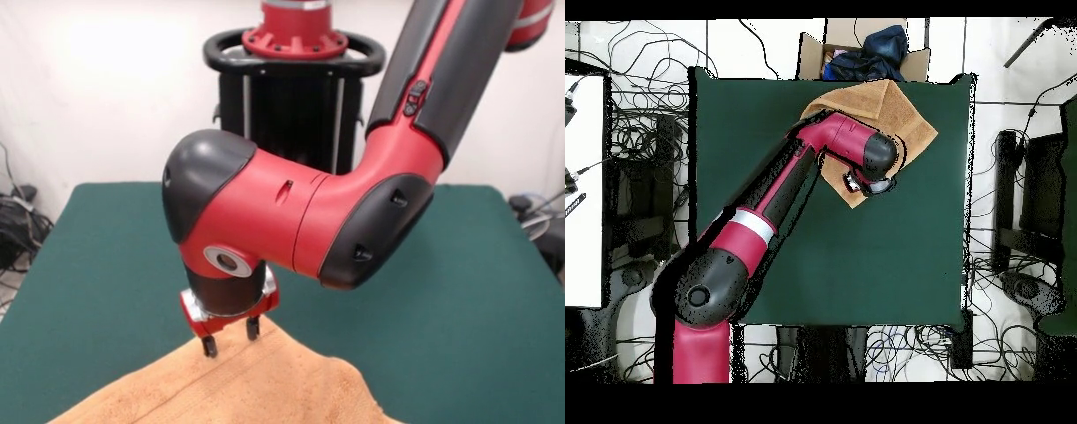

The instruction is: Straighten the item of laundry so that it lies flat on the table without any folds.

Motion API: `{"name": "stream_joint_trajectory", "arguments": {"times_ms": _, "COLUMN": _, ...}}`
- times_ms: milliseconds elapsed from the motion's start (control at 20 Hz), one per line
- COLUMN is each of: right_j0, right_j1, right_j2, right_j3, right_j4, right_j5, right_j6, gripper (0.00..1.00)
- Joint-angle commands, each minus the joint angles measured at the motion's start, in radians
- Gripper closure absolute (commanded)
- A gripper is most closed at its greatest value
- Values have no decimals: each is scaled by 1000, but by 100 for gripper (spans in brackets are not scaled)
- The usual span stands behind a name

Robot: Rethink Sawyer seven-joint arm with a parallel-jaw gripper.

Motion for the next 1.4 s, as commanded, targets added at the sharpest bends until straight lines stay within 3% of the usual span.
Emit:
{"name": "stream_joint_trajectory", "arguments": {"times_ms": 50, "right_j0": -14, "right_j1": 78, "right_j2": 83, "right_j3": -66, "right_j4": 47, "right_j5": -81, "right_j6": 244, "gripper": 0}}
{"name": "stream_joint_trajectory", "arguments": {"times_ms": 150, "right_j0": -12, "right_j1": 75, "right_j2": 88, "right_j3": -62, "right_j4": 49, "right_j5": -80, "right_j6": 225, "gripper": 0}}
{"name": "stream_joint_trajectory", "arguments": {"times_ms": 200, "right_j0": -13, "right_j1": 74, "right_j2": 89, "right_j3": -62, "right_j4": 51, "right_j5": -81, "right_j6": 223, "gripper": 100}}
{"name": "stream_joint_trajectory", "arguments": {"times_ms": 1250, "right_j0": -4, "right_j1": 51, "right_j2": 100, "right_j3": -49, "right_j4": 85, "right_j5": -61, "right_j6": 239, "gripper": 100}}
{"name": "stream_joint_trajectory", "arguments": {"times_ms": 1300, "right_j0": -3, "right_j1": 55, "right_j2": 95, "right_j3": -55, "right_j4": 72, "right_j5": -87, "right_j6": 236, "gripper": 0}}
{"name": "stream_joint_trajectory", "arguments": {"times_ms": 1400, "right_j0": -2, "right_j1": 57, "right_j2": 92, "right_j3": -56, "right_j4": 69, "right_j5": -91, "right_j6": 238, "gripper": 0}}
